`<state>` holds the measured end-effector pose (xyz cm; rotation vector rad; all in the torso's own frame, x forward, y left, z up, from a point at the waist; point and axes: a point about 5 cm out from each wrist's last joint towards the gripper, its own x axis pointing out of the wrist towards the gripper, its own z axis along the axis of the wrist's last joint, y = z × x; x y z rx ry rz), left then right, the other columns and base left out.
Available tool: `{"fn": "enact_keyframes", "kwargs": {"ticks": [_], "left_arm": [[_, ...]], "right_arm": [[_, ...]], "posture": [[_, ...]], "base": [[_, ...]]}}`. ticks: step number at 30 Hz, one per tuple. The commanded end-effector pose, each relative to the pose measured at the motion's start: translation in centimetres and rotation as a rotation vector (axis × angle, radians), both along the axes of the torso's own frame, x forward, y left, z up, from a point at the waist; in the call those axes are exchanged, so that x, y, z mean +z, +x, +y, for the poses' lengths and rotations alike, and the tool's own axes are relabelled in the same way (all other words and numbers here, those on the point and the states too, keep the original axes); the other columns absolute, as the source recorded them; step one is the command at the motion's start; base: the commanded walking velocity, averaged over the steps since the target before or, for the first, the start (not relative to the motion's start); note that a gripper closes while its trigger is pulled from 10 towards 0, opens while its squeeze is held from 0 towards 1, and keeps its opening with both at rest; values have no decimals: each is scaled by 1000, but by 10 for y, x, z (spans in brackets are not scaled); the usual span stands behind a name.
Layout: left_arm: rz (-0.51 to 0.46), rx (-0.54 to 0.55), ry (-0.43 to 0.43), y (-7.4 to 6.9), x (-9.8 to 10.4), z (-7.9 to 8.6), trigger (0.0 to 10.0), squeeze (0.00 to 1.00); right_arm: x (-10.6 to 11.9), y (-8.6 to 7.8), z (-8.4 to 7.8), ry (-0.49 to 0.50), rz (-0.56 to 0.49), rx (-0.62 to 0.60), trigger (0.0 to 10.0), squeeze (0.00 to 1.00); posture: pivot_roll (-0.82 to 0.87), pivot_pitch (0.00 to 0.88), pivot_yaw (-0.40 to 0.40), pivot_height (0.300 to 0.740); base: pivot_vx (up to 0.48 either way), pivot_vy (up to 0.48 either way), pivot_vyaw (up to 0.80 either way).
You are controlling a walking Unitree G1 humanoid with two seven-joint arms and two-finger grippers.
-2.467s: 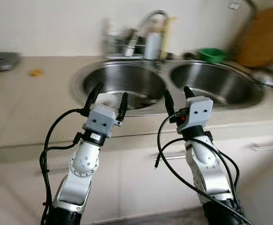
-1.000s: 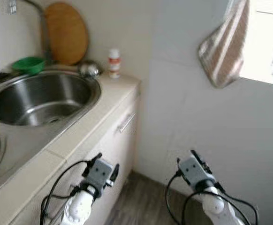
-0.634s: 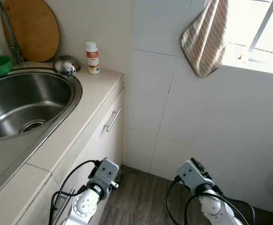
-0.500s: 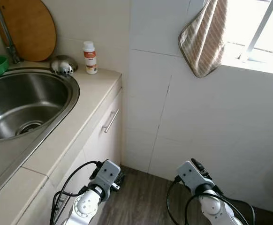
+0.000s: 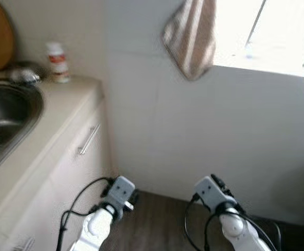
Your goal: Kitchen organization
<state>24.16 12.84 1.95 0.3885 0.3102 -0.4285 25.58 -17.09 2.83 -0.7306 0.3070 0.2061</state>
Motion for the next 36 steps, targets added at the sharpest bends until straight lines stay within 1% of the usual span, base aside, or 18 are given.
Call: {"fn": "enact_keyframes", "kwargs": {"ticks": [1, 3, 4, 5, 17, 24, 25, 29, 30, 32, 34, 36], "left_arm": [[12, -1, 7, 0, -1, 3, 10000, 0], [12, -1, 7, 0, -1, 3, 10000, 0], [-11, -4, -30, 1, 2, 1, 10000, 0], [-18, -5, -40, 1, 3, 1, 10000, 0], [-12, -15, -34, 2, 2, 1, 10000, 0], [-9, -13, -37, 2, 2, 1, 10000, 0], [-13, -5, -51, 2, 2, 1, 10000, 0], [-22, -2, -62, 3, 4, 1, 10000, 0], [-18, -2, -57, 2, 3, 0, 10000, 0], [-13, -4, -51, 2, 3, 0, 10000, 0], [-11, -5, -50, 3, 2, 0, 10000, 0], [-10, -5, -51, 3, 2, 0, 10000, 0]], "right_arm": [[-4, -4, -1, -9, 20, -2, 10000, 0], [-4, -4, -1, -9, 20, -2, 10000, 0], [-4, -2, -1, -3, 20, -7, 10000, 0], [-4, -2, -1, -1, 19, -8, 10000, 0], [-3, 0, -1, 7, 15, -19, 10000, 0], [-3, 0, -1, 16, 15, -25, 10000, 0], [-3, 1, -1, 17, 14, -25, 10000, 0], [2, 3, 1, 31, -24, -2, 10000, 0], [5, 5, 2, 46, -38, 12, 10000, 0], [10, 7, 7, 41, -70, 63, 10000, 0], [19, 12, 12, 75, -116, 102, 10000, 0], [27, 17, 14, 110, -153, 113, 10000, 0]], "posture": [[-19, 0, -34, 740], [-19, 0, -34, 740], [-20, 0, -31, 740], [-20, 0, -31, 740], [-22, 0, -28, 740], [-21, 0, -30, 740], [-21, 0, -30, 740], [-22, 0, -30, 740], [-22, 0, -30, 740], [-22, 0, -30, 740], [-24, 0, -29, 740], [-23, 0, -30, 740]], "base": [[0, -480, -738], [0, -480, -738], [0, 0, -738], [0, 0, -738], [0, 0, -738], [0, -355, -738], [0, 0, -738], [0, 0, -736], [0, 0, -694], [0, 0, 0], [0, 0, 0], [0, 0, 0]]}}
